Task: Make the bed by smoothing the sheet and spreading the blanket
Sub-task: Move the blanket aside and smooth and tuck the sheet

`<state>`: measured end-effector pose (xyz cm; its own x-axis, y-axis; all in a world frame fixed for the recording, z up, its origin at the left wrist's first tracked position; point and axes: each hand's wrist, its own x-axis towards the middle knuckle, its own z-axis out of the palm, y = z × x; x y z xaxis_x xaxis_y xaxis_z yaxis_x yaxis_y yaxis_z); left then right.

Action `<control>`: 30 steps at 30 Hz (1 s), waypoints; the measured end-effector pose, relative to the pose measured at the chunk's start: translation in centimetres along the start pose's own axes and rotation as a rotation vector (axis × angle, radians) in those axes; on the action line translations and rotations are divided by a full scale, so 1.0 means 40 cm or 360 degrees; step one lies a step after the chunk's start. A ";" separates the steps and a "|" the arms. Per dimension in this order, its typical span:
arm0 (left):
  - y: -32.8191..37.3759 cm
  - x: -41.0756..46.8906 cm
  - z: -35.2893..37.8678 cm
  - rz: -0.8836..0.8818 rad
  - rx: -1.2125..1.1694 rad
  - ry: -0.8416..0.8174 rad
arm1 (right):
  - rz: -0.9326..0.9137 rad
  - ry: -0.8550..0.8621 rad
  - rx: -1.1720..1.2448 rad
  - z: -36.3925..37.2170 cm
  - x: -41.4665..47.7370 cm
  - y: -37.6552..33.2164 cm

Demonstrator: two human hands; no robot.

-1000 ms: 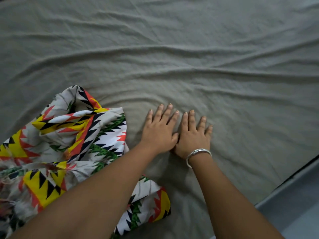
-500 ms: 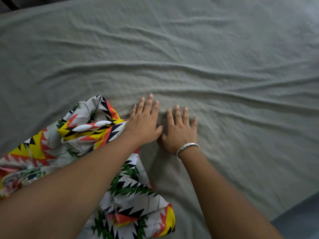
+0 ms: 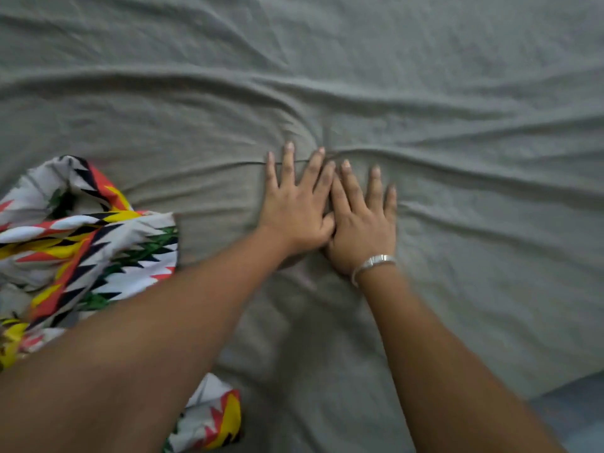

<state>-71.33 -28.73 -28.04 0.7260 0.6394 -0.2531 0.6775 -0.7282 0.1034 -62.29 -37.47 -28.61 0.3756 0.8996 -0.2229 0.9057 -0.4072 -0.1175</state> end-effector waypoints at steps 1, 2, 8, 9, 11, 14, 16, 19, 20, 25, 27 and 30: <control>0.045 -0.032 0.014 0.0063 -0.0019 -0.0005 | 0.0063 0.0038 0.0015 0.010 -0.062 0.028; 0.081 -0.068 0.027 0.0119 -0.0024 -0.0047 | 0.0100 0.0061 0.0031 0.019 -0.120 0.044; 0.140 -0.117 0.037 0.0264 -0.0007 0.0045 | 0.0216 0.0102 0.0085 0.004 -0.213 0.085; 0.128 -0.107 0.032 0.0210 -0.0008 0.0086 | 0.0232 0.0126 0.0091 -0.002 -0.195 0.083; 0.121 -0.093 0.031 0.0143 0.0009 0.0033 | 0.0245 0.0129 0.0084 -0.001 -0.169 0.084; 0.159 -0.103 0.050 0.0167 0.0082 -0.0102 | 0.0235 0.0129 0.0017 0.031 -0.191 0.105; 0.191 -0.127 0.066 0.0206 0.0107 -0.0101 | 0.0335 0.0151 0.0022 0.049 -0.241 0.122; 0.244 -0.193 0.090 0.0320 0.0089 -0.0039 | 0.0543 0.0152 0.0003 0.066 -0.346 0.134; 0.263 -0.220 0.098 0.0362 0.0065 -0.0035 | 0.0608 0.0144 -0.0008 0.073 -0.383 0.135; 0.302 -0.302 0.118 0.0551 -0.0050 -0.0015 | 0.0787 0.0117 -0.0020 0.078 -0.482 0.129; 0.287 -0.300 0.117 0.0636 -0.0097 0.0032 | 0.0786 0.0108 0.0044 0.065 -0.471 0.118; 0.248 -0.302 0.121 0.0801 -0.0150 0.0068 | 0.0637 0.0091 0.0046 0.066 -0.454 0.092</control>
<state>-73.94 -44.87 -28.59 0.9678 0.2261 -0.1104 0.2490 -0.9243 0.2891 -66.31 -55.71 -27.53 0.7086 0.6759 -0.2026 0.6800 -0.7308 -0.0596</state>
